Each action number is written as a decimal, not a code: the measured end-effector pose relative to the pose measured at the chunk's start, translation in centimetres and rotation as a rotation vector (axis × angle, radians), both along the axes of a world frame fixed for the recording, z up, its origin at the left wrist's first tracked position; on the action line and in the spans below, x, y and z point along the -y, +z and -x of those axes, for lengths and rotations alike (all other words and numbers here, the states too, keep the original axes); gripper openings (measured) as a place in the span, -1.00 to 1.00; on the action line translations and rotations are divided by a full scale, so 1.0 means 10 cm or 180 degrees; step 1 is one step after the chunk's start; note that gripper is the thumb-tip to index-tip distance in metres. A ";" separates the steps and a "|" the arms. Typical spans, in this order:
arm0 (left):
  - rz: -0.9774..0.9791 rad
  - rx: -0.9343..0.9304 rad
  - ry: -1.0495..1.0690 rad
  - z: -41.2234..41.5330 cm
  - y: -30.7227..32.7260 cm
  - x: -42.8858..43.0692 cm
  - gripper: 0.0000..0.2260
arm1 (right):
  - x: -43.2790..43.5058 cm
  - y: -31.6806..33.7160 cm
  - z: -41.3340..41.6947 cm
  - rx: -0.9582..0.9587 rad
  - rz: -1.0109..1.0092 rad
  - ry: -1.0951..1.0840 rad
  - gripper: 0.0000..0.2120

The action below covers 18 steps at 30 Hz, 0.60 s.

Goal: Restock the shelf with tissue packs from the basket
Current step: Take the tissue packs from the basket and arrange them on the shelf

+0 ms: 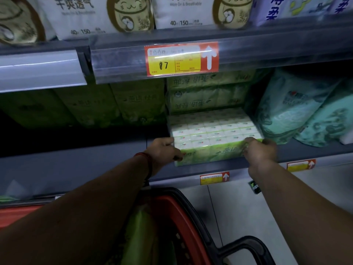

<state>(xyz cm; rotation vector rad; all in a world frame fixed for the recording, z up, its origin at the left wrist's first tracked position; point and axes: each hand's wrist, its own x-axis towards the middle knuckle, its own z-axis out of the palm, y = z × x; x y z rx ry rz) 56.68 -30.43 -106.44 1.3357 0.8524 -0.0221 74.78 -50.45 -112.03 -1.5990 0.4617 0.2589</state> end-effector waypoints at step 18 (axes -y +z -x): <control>-0.1138 -0.0430 -0.0295 0.27 0.64 0.03 -0.84 | -0.09 0.96 0.65 0.0694 0.2014 0.2017 -0.35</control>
